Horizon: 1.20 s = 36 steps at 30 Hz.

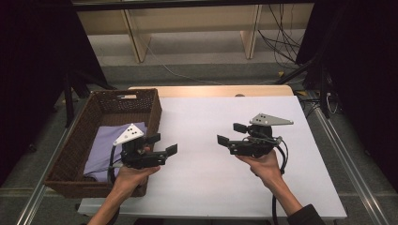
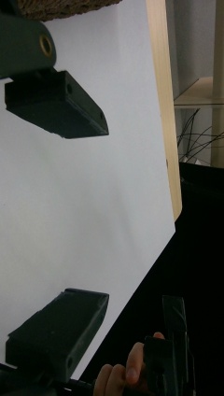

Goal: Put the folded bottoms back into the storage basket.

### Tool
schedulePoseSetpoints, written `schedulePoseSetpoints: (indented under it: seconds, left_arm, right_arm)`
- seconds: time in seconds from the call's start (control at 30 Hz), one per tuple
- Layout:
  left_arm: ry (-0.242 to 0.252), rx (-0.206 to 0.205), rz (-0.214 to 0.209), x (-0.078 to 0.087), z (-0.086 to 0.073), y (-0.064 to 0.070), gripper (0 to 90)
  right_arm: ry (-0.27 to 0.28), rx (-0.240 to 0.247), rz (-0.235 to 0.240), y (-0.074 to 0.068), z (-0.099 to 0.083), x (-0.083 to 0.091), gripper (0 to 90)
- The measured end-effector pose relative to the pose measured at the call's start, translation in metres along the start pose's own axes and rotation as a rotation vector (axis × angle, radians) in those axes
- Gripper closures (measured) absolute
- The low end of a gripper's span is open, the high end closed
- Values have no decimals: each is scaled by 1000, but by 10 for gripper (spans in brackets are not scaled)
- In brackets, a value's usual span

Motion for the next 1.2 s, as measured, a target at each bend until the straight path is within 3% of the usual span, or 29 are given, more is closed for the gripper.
schedulePoseSetpoints:
  seconds: [0.6, 1.2]
  left_arm:
    - [-2, -38, -21, -8, -18, 12, 159]
    - [-20, -73, -39, -17, -38, 20, 159]
  right_arm:
    - [-1, 57, -15, -10, -17, 12, 187]
    - [1, 62, -22, -14, -34, 26, 191]
Point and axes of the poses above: each handheld gripper's, and its own axes: x roughly backward along the jaws, z roughly out of its top, y roughly to its right, the point moved 7 cm from there along -x, roughly forward along the jaws, and after that the axes turned 14 degrees about x, right-handed, at the moved point
